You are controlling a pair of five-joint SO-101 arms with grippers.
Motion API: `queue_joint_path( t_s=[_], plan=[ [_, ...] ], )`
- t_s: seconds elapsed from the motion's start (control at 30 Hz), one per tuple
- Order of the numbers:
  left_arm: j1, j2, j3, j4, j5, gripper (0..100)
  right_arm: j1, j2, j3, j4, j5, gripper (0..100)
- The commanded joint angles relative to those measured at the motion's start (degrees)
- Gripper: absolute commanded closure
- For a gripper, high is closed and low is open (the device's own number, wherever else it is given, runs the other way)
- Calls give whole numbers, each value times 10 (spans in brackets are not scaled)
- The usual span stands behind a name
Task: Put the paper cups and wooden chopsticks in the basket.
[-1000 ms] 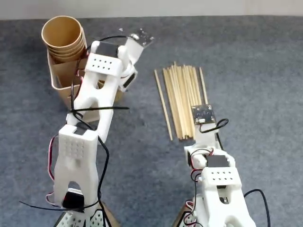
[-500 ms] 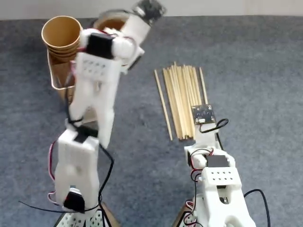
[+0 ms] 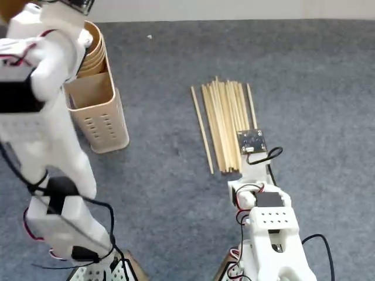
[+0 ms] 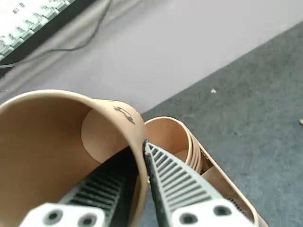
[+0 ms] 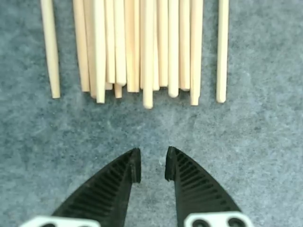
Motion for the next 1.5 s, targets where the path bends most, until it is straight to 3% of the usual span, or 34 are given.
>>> queue_joint_path(
  t_s=[0.0,0.6,0.8,0.97,1.23,1.37,1.47],
  plan=[
    [-7,24,-11,-10,-4,994,-2,0,-3,-8,-2,893],
    [-5,95,-9,12,0,990,-2,0,-3,-8,17,893],
    [2,90,95,11,54,826,-2,0,-3,-8,17,893],
    [3,88,99,-8,59,819,-2,0,-3,-8,18,893],
    [-3,27,-76,-33,80,819,-2,0,-3,-8,18,893],
    [-63,-6,-143,-15,131,819,-2,0,-3,-8,18,893],
    [-118,-15,-102,20,159,819,-2,0,-3,-8,18,893]
  ],
)
